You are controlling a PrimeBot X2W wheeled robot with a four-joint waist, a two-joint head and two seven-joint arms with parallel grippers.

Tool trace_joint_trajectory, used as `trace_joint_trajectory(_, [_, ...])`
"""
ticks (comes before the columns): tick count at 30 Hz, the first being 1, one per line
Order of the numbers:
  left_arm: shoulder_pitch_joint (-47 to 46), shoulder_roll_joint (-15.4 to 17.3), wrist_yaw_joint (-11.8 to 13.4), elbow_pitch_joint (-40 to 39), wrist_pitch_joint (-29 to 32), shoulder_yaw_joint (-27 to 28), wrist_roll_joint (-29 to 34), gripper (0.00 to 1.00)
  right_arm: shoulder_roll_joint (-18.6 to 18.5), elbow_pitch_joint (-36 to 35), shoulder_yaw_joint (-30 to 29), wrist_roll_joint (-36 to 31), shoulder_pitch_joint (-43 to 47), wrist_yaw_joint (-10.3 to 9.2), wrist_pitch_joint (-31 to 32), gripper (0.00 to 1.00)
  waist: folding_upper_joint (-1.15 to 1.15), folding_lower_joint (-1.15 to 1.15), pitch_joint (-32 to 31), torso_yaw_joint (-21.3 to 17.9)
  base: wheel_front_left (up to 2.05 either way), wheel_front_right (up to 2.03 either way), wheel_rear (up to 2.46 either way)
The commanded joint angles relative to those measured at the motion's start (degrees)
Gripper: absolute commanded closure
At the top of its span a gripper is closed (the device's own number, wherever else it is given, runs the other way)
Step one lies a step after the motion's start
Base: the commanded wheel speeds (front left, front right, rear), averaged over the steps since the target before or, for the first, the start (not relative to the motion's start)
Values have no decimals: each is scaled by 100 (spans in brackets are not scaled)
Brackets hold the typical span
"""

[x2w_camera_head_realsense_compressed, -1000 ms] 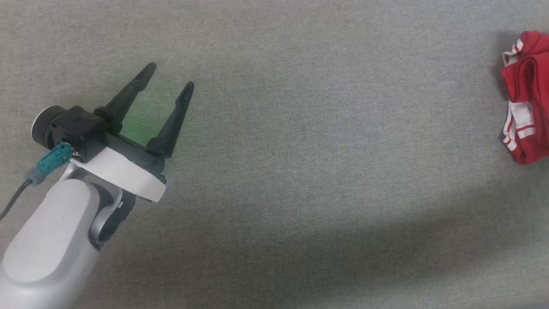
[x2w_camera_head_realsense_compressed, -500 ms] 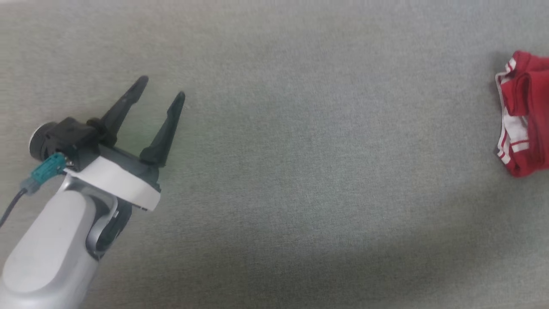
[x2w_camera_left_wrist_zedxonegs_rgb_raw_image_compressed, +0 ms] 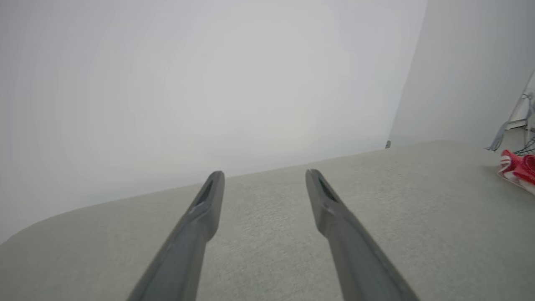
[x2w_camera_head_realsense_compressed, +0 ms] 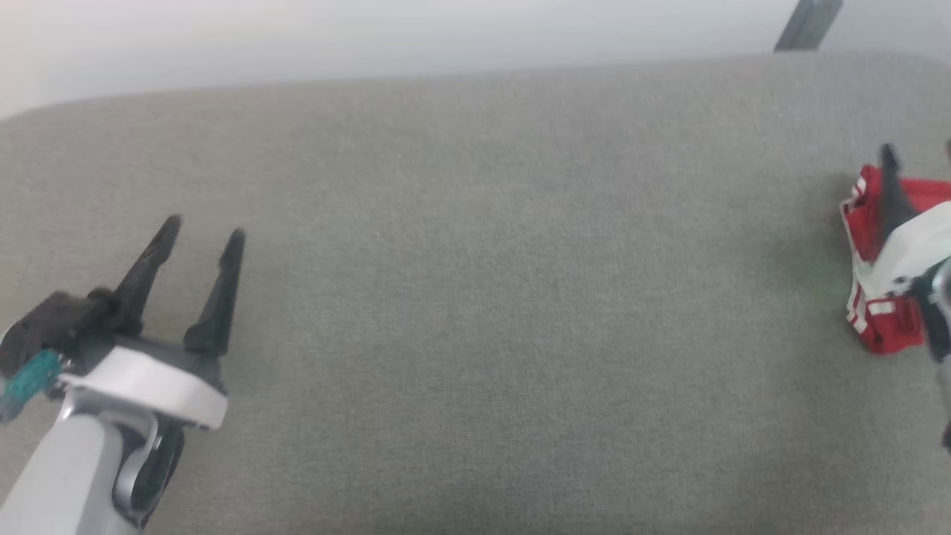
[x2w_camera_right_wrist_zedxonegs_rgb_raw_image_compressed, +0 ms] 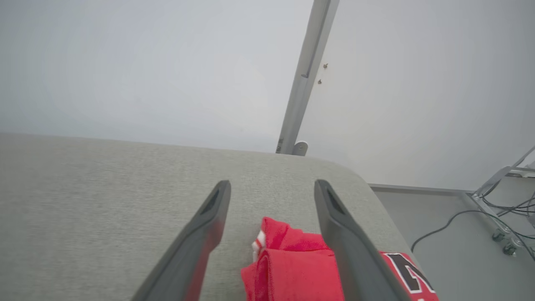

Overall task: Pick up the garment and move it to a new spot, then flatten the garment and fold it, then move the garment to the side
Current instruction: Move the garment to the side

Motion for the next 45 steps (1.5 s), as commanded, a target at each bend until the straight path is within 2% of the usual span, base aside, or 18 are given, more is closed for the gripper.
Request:
trace_joint_trajectory(1, [204, -38, 14, -7, -25, 144, 143, 0, 87, -352, 42, 88, 267, -11, -43, 0, 0, 0, -300, 150, 0, 0, 0])
trace_joint_trajectory(8, [925, -228, 55, -141, -26, 774, 528, 0, 360, -1733, 128, 353, 1504, -11, -42, 0, 0, 0, -784, 362, 0, 0, 0])
trace_joint_trajectory(21, [2070, -464, -4, -483, -26, 1497, 816, 0, 788, -3201, -252, 260, 3168, -11, -44, 0, 0, 0, -1277, 586, 0, 0, 0])
trace_joint_trajectory(35, [2758, -570, -16, -683, -25, 1680, 570, 0, 1330, -4242, -690, 239, 4533, -10, -44, 0, 0, 0, -1382, 536, 0, 0, 0])
trace_joint_trajectory(45, [2906, -613, -15, -762, -26, 1797, 609, 0, 1585, -4509, -619, 162, 4851, -10, -44, 0, 0, 0, -1402, 489, 0, 0, 0])
